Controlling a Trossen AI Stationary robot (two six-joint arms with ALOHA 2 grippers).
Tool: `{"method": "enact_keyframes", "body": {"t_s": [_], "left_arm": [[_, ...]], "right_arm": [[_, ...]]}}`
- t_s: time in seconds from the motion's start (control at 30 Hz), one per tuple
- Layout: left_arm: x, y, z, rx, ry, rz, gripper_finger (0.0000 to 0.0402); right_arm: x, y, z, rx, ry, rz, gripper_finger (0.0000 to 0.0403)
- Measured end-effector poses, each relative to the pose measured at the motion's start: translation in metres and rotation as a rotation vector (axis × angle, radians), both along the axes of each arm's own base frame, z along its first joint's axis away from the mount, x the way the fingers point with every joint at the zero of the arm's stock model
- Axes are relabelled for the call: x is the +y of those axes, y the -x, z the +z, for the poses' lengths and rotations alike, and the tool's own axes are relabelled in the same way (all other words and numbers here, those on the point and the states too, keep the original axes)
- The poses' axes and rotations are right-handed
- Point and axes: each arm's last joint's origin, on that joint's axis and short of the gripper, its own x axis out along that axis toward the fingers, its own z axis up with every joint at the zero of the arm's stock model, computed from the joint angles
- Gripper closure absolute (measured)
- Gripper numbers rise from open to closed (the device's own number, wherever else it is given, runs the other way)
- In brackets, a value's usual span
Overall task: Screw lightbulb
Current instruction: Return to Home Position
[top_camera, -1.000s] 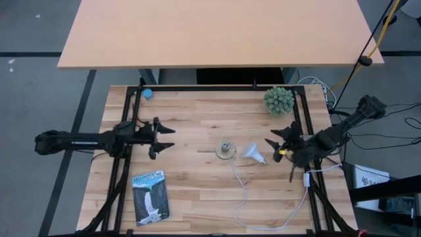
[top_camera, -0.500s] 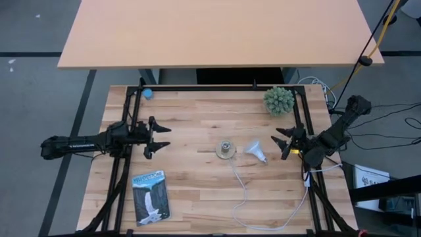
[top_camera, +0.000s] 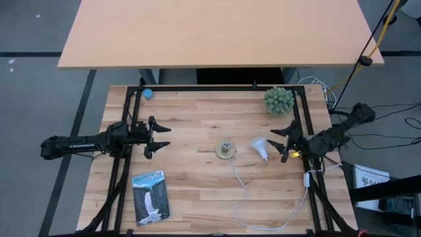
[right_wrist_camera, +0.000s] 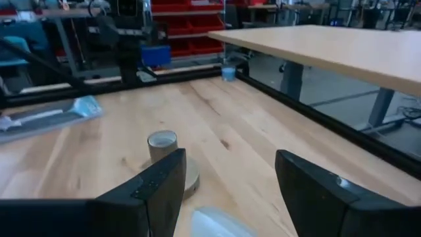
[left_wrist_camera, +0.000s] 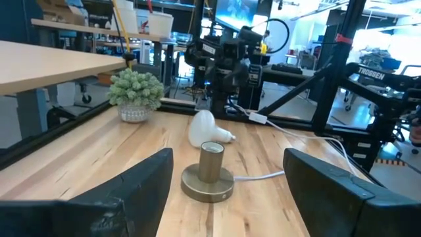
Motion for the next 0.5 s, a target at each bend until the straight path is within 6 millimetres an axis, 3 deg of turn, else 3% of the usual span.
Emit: {"method": "enact_keyframes", "body": {"t_s": [0.2,0.5], "left_arm": [[0.000,0.000,0.000,0.000,0.001,0.000,0.0109],[0.002,0.000,0.000,0.000,-0.002,0.063,0.0109]], "right_arm": [[-0.009,-0.008,-0.014,-0.028,-0.002,0.069,0.0177],[-0.021,-0.011,-0.004,-0.137,0.050,0.191,0.0177]]}}
